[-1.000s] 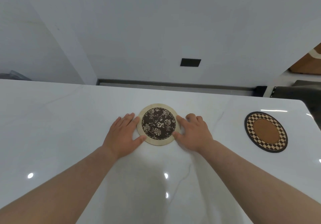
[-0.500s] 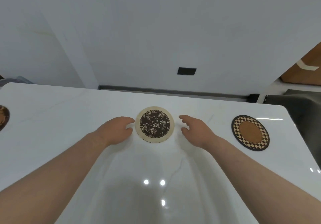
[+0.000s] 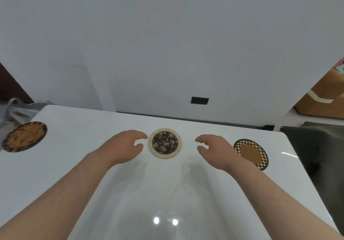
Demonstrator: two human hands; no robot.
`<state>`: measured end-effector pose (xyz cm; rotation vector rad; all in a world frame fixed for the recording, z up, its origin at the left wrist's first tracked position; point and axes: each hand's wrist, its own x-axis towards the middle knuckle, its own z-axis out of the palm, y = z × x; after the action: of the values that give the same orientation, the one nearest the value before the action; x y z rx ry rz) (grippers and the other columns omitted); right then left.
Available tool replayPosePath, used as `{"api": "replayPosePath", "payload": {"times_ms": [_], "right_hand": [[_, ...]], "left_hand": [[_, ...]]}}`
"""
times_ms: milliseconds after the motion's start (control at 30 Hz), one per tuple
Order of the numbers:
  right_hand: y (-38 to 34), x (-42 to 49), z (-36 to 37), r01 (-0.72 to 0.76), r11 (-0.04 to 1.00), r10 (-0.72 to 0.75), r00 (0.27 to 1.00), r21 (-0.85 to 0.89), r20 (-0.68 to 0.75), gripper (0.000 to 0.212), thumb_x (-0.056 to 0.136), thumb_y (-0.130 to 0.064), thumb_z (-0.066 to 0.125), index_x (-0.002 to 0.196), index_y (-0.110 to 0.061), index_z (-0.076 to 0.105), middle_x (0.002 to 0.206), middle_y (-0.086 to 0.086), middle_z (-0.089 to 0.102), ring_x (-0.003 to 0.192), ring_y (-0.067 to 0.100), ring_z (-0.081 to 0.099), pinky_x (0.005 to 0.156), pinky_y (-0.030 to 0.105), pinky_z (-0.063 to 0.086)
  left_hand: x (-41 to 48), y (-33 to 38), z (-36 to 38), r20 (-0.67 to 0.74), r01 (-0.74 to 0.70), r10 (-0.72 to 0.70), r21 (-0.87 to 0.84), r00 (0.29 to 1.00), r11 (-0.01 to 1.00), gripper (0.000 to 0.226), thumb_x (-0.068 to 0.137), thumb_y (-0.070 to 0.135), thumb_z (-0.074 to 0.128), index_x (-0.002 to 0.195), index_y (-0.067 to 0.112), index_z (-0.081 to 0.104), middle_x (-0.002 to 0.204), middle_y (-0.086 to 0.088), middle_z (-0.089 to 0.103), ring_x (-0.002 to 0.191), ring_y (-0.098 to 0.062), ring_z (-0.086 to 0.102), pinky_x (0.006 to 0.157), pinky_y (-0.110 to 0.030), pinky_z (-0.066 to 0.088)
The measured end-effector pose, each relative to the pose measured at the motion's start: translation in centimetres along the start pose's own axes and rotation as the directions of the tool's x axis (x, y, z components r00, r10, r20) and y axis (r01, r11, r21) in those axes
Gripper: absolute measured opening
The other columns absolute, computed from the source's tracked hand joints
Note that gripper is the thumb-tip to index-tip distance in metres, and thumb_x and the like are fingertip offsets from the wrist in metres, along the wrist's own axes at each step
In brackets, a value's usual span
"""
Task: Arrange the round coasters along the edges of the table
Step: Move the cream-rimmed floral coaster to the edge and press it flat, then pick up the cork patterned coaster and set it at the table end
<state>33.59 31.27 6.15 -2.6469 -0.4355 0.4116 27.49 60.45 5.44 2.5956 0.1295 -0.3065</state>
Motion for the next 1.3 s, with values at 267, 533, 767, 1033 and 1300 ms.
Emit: {"api": "replayPosePath", "payload": {"times_ms": [267,533,767,1033,1300], "right_hand": [[-2.0,-5.8,-2.0,0.075,0.997,-0.075,0.997,-0.034,0.001,0.042,0.095,-0.028,0.048,0.137,-0.026,0.049,0.138,-0.006,0.053,0.125,0.013,0.048,0.1,0.028,0.039],[-4.5,-10.0,-2.7,0.159,0.985,-0.159,0.987,-0.065,-0.001,0.047,0.093,-0.029,0.048,0.139,-0.028,0.044,0.14,-0.007,0.051,0.128,0.013,0.046,0.101,0.029,0.04],[-6.8,-12.2,-2.8,0.188,0.978,-0.19,0.982,-0.092,-0.009,0.048,0.092,-0.029,0.049,0.14,-0.028,0.042,0.139,-0.005,0.051,0.127,0.015,0.047,0.094,0.027,0.04],[-10.3,-14.2,-1.7,0.185,0.976,-0.188,0.982,-0.113,-0.009,0.048,0.092,-0.029,0.047,0.14,-0.026,0.045,0.141,-0.003,0.051,0.129,0.016,0.046,0.101,0.03,0.04],[-17.3,-17.0,2.5,0.183,0.977,-0.185,0.983,-0.109,-0.002,0.044,0.091,-0.029,0.049,0.135,-0.026,0.049,0.142,-0.004,0.052,0.127,0.019,0.049,0.099,0.032,0.043]], "left_hand": [[-8.0,3.0,-1.4,-0.046,0.051,-0.051,-0.005,0.998,0.999,0.039,0.093,0.028,0.049,0.132,0.034,0.051,0.141,0.013,0.048,0.113,-0.009,0.051,0.101,-0.028,0.038],[-14.5,3.0,-2.0,-0.104,0.106,-0.108,-0.031,0.989,0.994,0.043,0.093,0.028,0.05,0.135,0.033,0.048,0.144,0.014,0.045,0.103,-0.007,0.05,0.099,-0.025,0.038],[-18.0,2.0,-3.0,-0.132,0.118,-0.122,-0.042,0.984,0.992,0.042,0.091,0.03,0.052,0.132,0.035,0.049,0.143,0.013,0.046,0.113,-0.008,0.051,0.099,-0.026,0.039],[-20.7,-0.3,-4.7,-0.134,0.093,-0.091,0.011,0.987,0.996,0.048,0.091,0.033,0.051,0.139,0.036,0.042,0.147,0.015,0.041,0.113,-0.009,0.05,0.101,-0.026,0.037],[-26.6,-7.3,-7.3,-0.152,0.127,-0.123,0.019,0.981,0.992,0.049,0.092,0.034,0.052,0.139,0.037,0.04,0.147,0.014,0.041,0.123,-0.01,0.048,0.103,-0.027,0.037]]}}
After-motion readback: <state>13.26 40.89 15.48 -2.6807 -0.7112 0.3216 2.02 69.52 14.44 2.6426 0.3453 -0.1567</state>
